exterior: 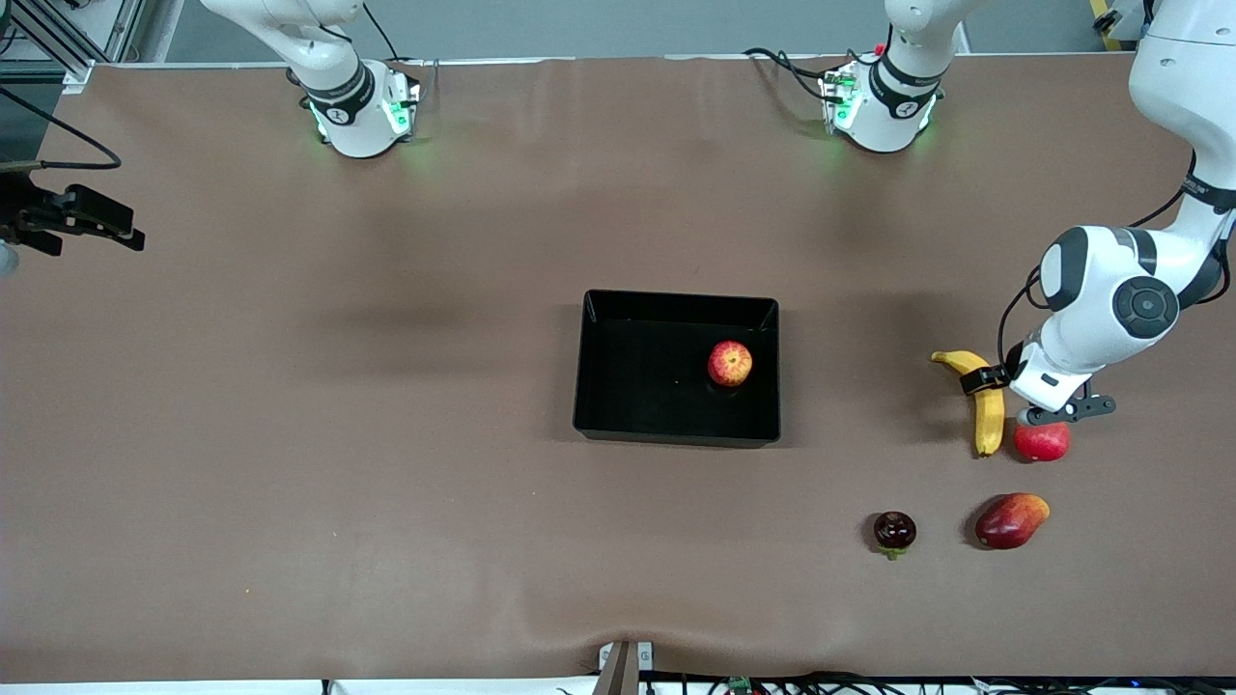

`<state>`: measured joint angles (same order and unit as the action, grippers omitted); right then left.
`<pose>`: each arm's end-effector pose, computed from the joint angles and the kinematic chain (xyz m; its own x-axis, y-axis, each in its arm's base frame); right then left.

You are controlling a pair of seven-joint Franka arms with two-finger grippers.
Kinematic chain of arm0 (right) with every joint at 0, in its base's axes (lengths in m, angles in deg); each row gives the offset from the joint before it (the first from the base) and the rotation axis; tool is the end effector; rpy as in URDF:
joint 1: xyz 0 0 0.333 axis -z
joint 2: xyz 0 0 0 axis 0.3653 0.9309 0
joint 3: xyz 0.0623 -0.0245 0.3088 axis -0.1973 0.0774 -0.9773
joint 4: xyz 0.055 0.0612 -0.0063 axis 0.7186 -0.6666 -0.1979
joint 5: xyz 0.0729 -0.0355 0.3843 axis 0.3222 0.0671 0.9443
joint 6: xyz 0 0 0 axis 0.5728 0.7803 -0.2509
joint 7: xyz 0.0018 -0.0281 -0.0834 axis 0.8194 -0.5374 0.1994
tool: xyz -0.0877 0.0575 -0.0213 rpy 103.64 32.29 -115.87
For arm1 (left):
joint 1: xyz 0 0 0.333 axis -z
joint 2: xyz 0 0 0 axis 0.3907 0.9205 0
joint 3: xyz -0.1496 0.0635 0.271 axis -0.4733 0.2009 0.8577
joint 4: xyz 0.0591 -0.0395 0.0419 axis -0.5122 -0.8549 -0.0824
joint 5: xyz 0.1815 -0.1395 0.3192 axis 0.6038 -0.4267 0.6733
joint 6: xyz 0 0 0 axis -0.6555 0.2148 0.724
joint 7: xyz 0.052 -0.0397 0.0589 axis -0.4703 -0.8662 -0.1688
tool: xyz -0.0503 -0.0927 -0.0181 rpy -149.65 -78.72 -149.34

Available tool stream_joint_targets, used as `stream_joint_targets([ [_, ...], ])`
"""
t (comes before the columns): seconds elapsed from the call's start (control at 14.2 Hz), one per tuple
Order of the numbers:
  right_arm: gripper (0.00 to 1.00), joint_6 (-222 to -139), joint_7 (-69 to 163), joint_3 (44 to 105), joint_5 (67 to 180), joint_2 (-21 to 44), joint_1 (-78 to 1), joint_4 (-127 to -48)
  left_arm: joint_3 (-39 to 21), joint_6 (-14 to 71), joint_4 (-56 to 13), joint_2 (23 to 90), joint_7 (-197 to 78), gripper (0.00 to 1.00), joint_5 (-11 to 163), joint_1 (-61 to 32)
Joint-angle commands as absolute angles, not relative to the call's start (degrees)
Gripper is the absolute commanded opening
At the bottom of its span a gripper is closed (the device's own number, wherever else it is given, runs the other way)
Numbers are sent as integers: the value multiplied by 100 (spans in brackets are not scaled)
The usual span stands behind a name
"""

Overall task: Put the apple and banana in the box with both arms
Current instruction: 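Lower the left gripper and grasp the yellow banana, then lift the banana and carry it over the black box with the left gripper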

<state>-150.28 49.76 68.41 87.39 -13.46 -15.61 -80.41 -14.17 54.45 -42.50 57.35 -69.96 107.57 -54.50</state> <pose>0.5356 -0.0472 0.6162 0.9948 0.0439 -0.0920 0.0418 -0.9988 -0.0255 0.5718 0.0795 0.2102 0.9886 0.1507 -0.0023 0.1503 -0.9869 -0.0593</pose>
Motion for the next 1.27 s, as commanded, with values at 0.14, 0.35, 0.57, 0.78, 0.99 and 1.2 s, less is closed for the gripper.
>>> stream_joint_targets([
  [0.14, 100, -14960, 5013, 7137, 8750, -1365, -1816, -7993, -1451, 5758, -4343, 5942, -7043, 77, 10983, -5649],
  [0.35, 100, -14969, 5030, 7359, 8759, -1338, -2020, -7984, -1477, 5733, -4308, 5960, -7157, 25, 10983, -5614],
  [0.57, 100, -15021, 5039, 7350, 8777, -1303, -2002, -7967, -1704, 5663, -4299, 5645, -7087, 0, 10983, -5605],
  [0.78, 100, -15021, 5030, 7350, 8768, -1232, -2028, -7870, -2459, 4813, -4116, 4943, -7209, 0, 10861, -5614],
  [0.99, 100, -15030, 5039, 7350, 8742, -1232, -2072, -7817, -3452, 3942, -3502, 4817, -8243, 0, 10448, -5587],
  [1.2, 100, -15039, 5039, 7350, 8733, -1232, -2054, -7739, -3938, 3606, -2816, 5115, -9709, 0, 10254, -4914],
])
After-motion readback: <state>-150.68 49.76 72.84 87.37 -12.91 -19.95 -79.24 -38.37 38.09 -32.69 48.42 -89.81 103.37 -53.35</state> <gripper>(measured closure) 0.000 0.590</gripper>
